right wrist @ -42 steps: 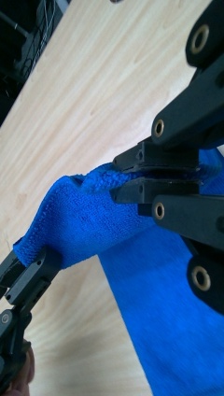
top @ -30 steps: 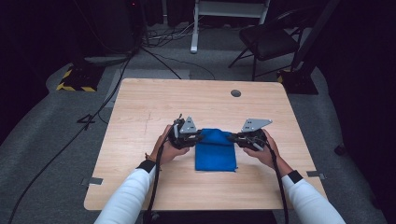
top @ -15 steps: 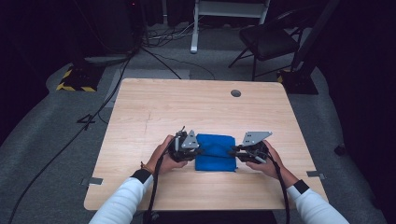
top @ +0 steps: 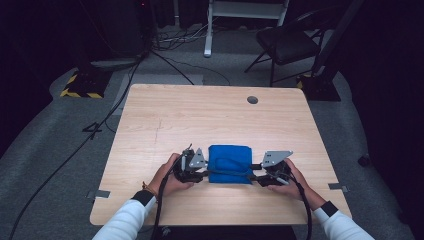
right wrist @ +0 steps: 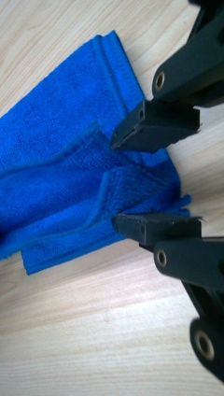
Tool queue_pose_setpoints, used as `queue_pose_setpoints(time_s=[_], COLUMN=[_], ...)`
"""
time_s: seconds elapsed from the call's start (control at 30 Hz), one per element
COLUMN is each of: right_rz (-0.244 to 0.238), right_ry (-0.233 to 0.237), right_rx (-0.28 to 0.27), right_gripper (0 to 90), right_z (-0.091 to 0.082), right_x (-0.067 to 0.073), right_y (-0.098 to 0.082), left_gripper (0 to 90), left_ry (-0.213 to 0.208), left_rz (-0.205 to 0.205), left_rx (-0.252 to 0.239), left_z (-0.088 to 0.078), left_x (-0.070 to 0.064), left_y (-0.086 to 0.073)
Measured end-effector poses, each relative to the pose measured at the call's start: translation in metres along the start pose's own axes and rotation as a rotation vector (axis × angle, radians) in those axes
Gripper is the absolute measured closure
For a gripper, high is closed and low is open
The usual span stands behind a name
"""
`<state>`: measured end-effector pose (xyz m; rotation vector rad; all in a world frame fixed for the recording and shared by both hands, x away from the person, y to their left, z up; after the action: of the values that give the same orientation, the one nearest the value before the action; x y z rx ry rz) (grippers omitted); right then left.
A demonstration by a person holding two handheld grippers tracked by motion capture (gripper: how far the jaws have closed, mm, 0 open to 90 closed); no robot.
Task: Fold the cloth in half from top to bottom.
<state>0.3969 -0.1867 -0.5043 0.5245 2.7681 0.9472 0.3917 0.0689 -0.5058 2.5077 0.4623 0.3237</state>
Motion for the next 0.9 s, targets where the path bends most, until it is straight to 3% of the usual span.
queue_pose_setpoints(time_s=[0.17, 0.27, 0.4, 0.53, 0.7, 0.8, 0.9], right_rz=[0.015, 0.029, 0.060, 0.073, 0.062, 0.054, 0.045], right_ry=[0.007, -0.008, -0.038, -0.056, -0.063, -0.062, -0.065], right_rx=[-0.013, -0.030, -0.057, -0.043, 0.000, 0.017, 0.035], right_gripper=[49.8, 48.0, 46.4, 41.1, 37.4, 36.2, 35.8], right_z=[-0.010, -0.018, -0.023, -0.017, -0.002, 0.003, 0.007], right_x=[0.002, -0.001, -0.007, -0.009, -0.006, -0.003, -0.002], right_y=[-0.006, -0.008, -0.008, -0.005, -0.006, -0.008, -0.010], left_gripper=[57.0, 52.5, 41.5, 29.2, 25.9, 25.8, 25.5], left_ry=[0.015, 0.024, 0.032, 0.032, 0.001, 0.000, -0.003], left_rz=[-0.047, -0.092, -0.136, -0.171, -0.139, -0.093, -0.076], left_rx=[-0.007, -0.036, -0.054, -0.074, -0.045, 0.003, 0.038], left_z=[-0.006, -0.010, -0.011, -0.008, 0.002, 0.010, 0.012], left_x=[0.001, 0.004, 0.007, 0.008, 0.000, -0.005, -0.007], left_y=[-0.007, -0.007, -0.003, 0.007, 0.015, 0.013, 0.010])
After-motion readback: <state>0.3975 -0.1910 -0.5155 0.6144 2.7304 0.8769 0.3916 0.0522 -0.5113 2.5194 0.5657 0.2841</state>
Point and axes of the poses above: each handheld gripper's, and its own axes: z roughly forward along the jaws, y roughly out of its top, x roughly to its left, the point moved 5 cm from there along z, roughly forward along the jaws, and after that the axes turned 8 degrees about x, right-handed, at the moved point
